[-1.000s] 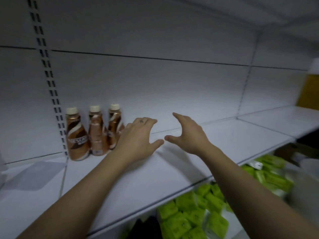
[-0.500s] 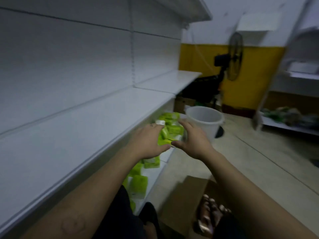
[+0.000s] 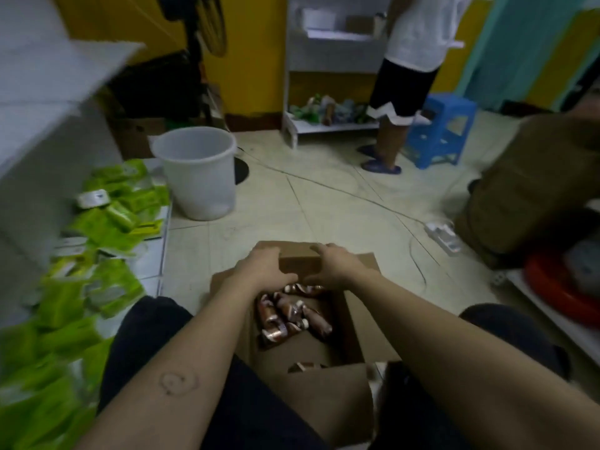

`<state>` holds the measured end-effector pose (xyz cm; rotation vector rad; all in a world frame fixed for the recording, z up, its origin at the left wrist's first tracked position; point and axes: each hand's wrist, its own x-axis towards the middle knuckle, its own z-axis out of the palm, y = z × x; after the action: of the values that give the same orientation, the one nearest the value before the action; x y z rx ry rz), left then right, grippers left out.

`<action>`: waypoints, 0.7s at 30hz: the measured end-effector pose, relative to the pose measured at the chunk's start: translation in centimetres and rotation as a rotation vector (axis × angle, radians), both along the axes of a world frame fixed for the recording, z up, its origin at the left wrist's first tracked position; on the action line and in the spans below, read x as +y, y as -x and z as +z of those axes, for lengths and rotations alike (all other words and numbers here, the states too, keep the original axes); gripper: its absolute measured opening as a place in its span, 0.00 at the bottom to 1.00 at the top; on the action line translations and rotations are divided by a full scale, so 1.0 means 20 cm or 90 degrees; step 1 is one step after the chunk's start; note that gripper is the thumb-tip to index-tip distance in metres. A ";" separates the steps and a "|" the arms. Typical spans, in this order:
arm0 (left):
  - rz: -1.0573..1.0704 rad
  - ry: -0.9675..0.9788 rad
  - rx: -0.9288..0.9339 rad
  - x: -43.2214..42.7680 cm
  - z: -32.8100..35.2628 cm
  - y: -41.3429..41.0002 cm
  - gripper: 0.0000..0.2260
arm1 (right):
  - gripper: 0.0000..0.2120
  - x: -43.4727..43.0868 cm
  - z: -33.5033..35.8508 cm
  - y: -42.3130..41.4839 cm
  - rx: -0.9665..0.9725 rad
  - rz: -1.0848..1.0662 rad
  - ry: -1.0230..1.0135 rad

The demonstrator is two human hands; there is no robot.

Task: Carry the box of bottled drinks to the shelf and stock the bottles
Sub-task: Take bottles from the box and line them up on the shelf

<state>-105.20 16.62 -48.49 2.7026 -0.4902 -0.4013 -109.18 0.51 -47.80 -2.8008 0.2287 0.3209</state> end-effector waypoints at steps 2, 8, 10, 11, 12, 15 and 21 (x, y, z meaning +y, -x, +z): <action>-0.003 0.004 0.044 -0.05 -0.11 -0.01 0.27 | 0.36 -0.05 -0.12 0.02 0.035 -0.024 -0.025; 0.033 -0.066 0.145 -0.08 -0.43 -0.07 0.23 | 0.31 -0.14 -0.50 -0.02 0.171 -0.050 -0.094; 0.037 -0.084 0.197 -0.08 -0.56 -0.09 0.23 | 0.30 -0.17 -0.63 -0.04 0.236 -0.065 -0.118; 0.043 -0.088 0.224 -0.07 -0.62 -0.10 0.23 | 0.31 -0.18 -0.70 -0.05 0.272 -0.076 -0.127; 0.050 -0.091 0.248 -0.07 -0.69 -0.12 0.23 | 0.33 -0.19 -0.76 -0.05 0.312 -0.097 -0.141; 0.063 -0.105 0.295 -0.09 -0.88 -0.16 0.23 | 0.33 -0.20 -0.96 -0.06 0.429 -0.164 -0.167; 0.089 -0.117 0.335 -0.16 -1.26 -0.29 0.30 | 0.29 -0.19 -1.30 -0.12 0.514 -0.225 -0.247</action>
<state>-99.49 13.50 -73.77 2.6251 -0.1155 -1.1194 -106.86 -3.27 -73.73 -2.0632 0.7308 1.2365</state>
